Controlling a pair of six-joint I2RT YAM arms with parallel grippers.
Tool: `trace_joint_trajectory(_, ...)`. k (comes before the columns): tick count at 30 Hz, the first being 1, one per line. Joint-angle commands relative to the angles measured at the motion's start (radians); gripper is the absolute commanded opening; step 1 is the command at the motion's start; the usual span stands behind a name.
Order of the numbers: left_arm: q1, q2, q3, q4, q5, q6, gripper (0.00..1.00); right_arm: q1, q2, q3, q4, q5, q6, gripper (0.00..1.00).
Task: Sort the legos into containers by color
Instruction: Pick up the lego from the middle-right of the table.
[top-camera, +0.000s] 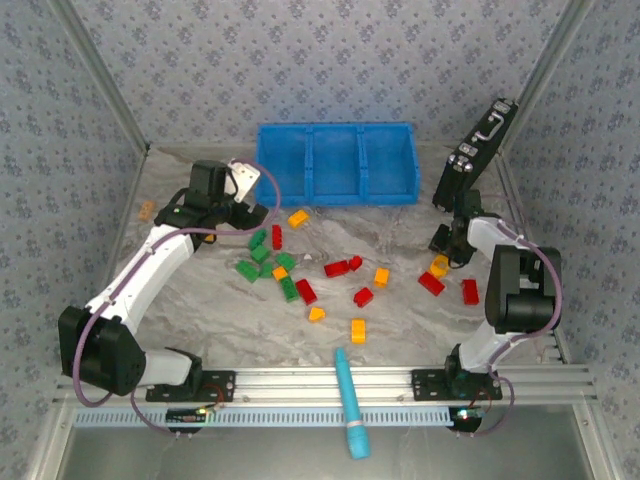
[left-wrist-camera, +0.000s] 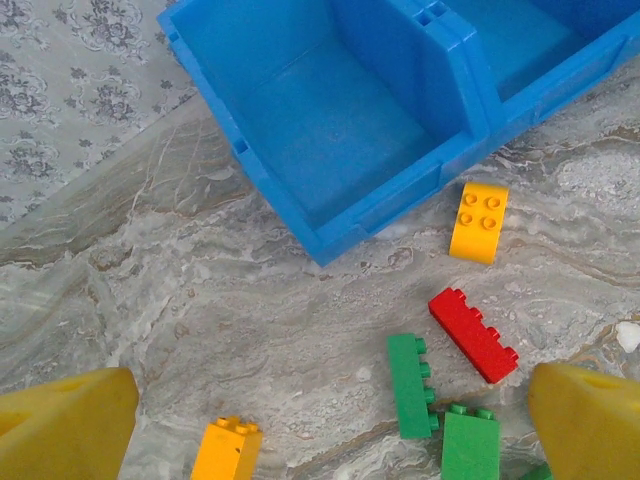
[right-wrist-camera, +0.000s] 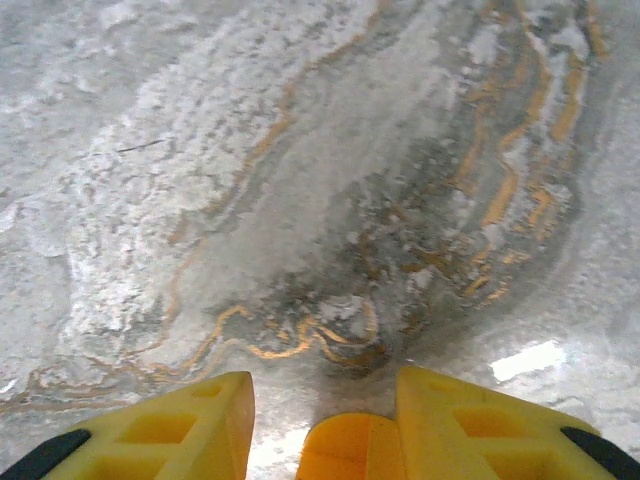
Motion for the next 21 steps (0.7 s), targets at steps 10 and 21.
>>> trace_joint_trajectory(10,-0.008,-0.076,-0.030,0.059,-0.015,0.038,1.00,0.031,-0.068,0.017,-0.128,0.046,-0.002,0.74)
trace_joint_trajectory(21,-0.009,-0.103,-0.042,0.064,-0.009,0.040,1.00,0.090,-0.036,-0.015,-0.153,0.093,0.035,0.72)
